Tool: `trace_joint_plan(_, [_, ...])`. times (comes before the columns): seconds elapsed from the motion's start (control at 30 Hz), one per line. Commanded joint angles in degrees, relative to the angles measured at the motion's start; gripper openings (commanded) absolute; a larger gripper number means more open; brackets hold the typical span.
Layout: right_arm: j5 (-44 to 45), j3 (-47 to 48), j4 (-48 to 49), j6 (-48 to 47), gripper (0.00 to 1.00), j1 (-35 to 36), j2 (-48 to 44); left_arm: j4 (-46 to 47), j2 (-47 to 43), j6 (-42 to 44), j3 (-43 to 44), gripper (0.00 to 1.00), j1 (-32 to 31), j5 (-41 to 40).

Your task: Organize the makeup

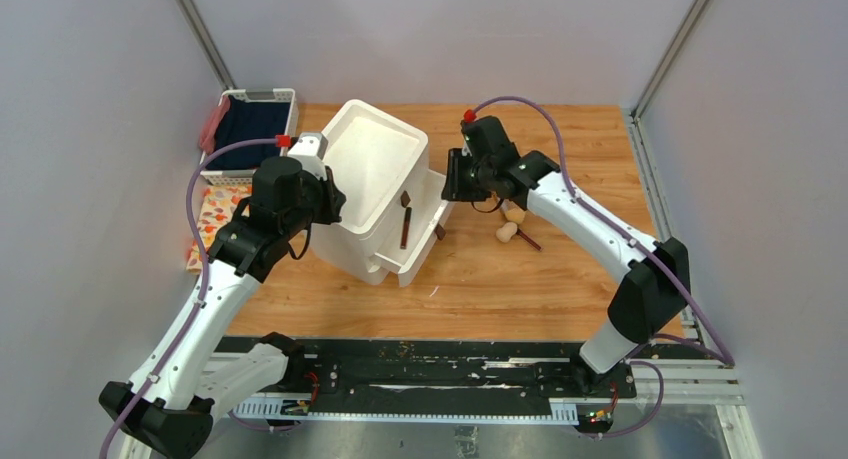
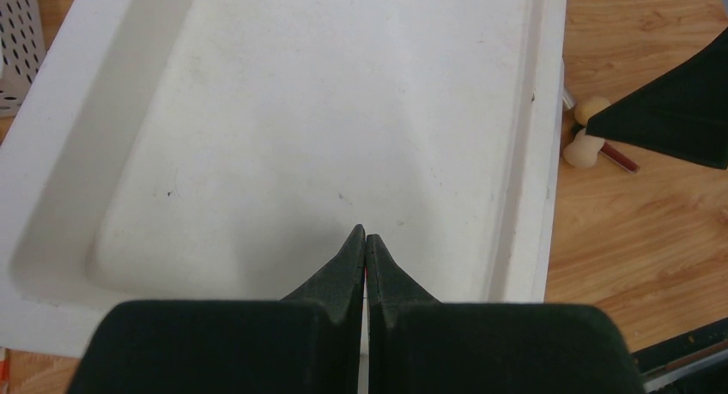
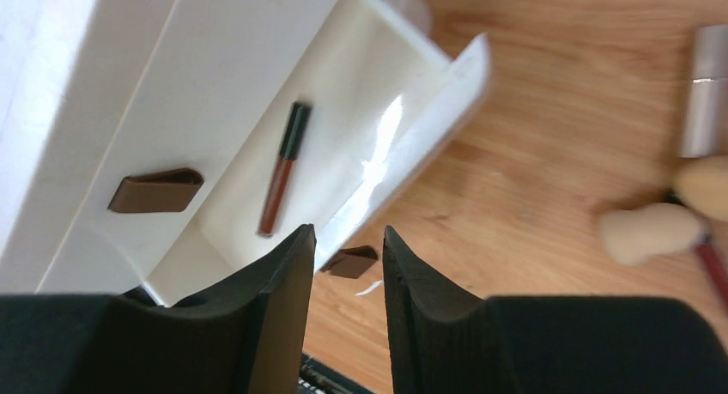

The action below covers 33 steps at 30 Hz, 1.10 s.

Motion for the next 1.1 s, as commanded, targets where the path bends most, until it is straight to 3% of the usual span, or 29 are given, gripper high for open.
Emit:
trace_joint_plan(0.0, [18.3, 6.7, -11.0, -6.7, 0.38, 0.2, -0.1, -0.2, -0.3, 0.3, -0.4, 0.0, -0.4, -0.2])
trace_joint_plan(0.1, [23.4, 10.1, -16.0, -8.4, 0.38, -0.8, 4.4, -0.2, -0.2, 0.2, -0.4, 0.0, -0.4, 0.1])
trace_joint_plan(0.43, [24.4, 12.8, -17.0, -8.5, 0.38, -8.0, 14.0, -0.3, -0.6, 0.7, -0.4, 0.0, -0.4, -0.5])
trace_joint_plan(1.07, [13.8, 25.0, -19.6, -12.1, 0.4, -17.8, 34.3, -0.6, -0.6, 1.4, -0.4, 0.0, -0.4, -1.4])
